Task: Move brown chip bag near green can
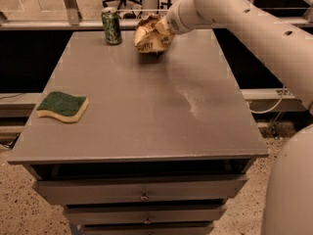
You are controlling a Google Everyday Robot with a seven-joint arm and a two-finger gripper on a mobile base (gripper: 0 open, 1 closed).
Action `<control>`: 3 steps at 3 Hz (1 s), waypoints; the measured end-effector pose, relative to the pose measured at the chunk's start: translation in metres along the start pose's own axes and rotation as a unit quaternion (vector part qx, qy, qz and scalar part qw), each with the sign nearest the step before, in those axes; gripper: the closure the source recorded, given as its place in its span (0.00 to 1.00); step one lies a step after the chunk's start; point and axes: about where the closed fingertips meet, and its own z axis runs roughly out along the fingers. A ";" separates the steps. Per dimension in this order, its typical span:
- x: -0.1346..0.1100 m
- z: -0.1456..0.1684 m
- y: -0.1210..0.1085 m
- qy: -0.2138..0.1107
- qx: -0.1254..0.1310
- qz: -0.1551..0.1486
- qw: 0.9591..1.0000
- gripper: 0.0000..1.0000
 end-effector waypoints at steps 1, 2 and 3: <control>-0.013 0.019 0.018 -0.015 -0.024 0.004 1.000 0.97; -0.018 0.027 0.027 -0.019 -0.043 0.008 0.999 0.74; -0.018 0.032 0.034 -0.019 -0.058 0.012 0.998 0.51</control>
Offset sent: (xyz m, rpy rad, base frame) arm 0.0061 0.0517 -0.0062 0.0764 0.0432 0.1020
